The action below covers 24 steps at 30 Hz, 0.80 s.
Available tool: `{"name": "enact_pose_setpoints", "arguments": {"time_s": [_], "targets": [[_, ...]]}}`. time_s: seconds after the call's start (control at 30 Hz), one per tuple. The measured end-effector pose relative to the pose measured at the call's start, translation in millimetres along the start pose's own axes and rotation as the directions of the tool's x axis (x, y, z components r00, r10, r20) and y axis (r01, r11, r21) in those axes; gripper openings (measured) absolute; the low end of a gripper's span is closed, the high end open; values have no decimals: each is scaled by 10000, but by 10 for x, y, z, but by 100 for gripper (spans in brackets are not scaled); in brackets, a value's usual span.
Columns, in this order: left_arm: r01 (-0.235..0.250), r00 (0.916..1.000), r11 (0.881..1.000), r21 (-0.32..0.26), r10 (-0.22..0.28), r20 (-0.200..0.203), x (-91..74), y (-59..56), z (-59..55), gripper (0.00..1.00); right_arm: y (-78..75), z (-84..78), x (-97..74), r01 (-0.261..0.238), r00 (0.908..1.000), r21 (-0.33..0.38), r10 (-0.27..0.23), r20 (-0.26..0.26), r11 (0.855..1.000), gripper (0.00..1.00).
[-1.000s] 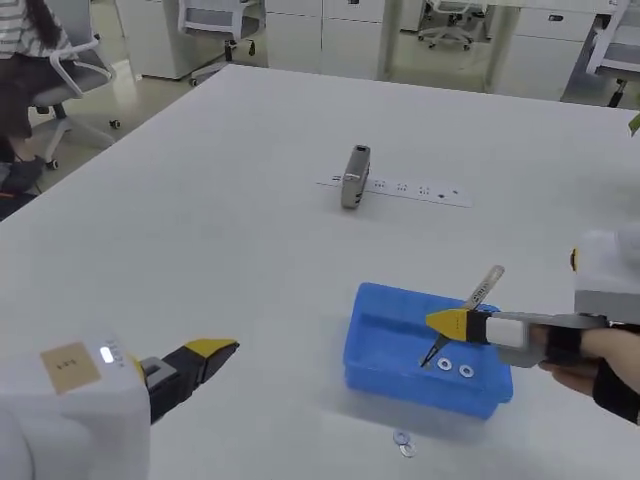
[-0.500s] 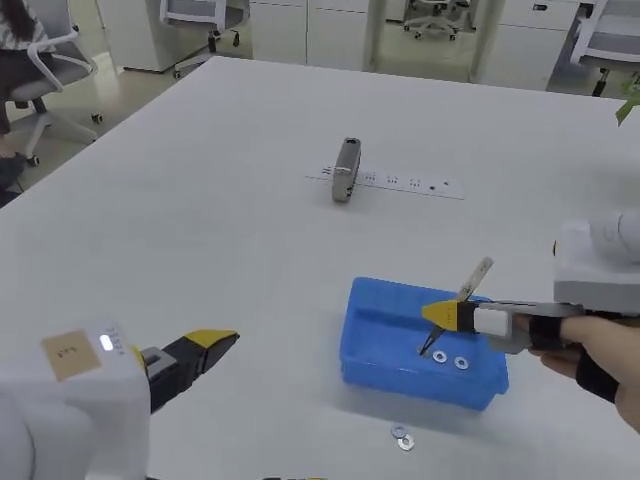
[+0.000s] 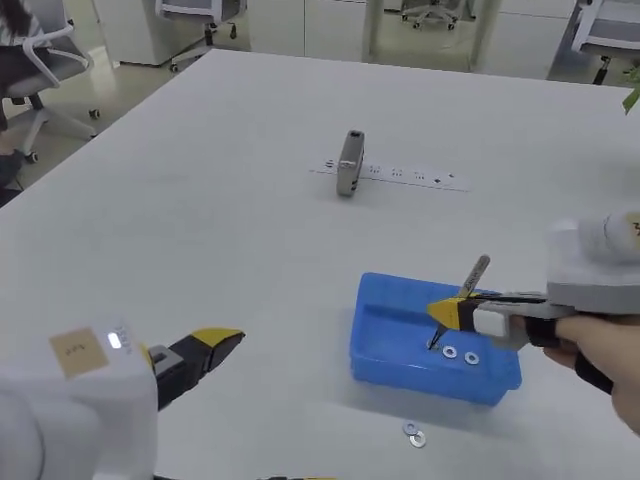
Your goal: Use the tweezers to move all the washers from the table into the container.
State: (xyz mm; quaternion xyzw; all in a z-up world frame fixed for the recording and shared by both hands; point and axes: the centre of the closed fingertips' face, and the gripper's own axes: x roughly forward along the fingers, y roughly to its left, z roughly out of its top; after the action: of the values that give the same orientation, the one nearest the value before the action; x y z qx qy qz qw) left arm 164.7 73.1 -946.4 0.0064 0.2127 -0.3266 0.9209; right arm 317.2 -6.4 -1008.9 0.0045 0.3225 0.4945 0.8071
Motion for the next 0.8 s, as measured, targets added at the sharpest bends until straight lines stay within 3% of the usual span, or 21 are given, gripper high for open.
{"name": "enact_pose_setpoints", "arguments": {"time_s": [0.37, 0.8], "targets": [[-88, 10000, 9999, -146, 88, -26, 41, 8, -9, 96, -12, -27, 90, -75, 10000, -1370, 67, -59, 9905, 4], [-265, 9996, 9994, -210, 262, -138, 33, 53, -32, 95, -61, -89, 166, -150, 9997, -1579, 121, -190, 9873, 4]]}}
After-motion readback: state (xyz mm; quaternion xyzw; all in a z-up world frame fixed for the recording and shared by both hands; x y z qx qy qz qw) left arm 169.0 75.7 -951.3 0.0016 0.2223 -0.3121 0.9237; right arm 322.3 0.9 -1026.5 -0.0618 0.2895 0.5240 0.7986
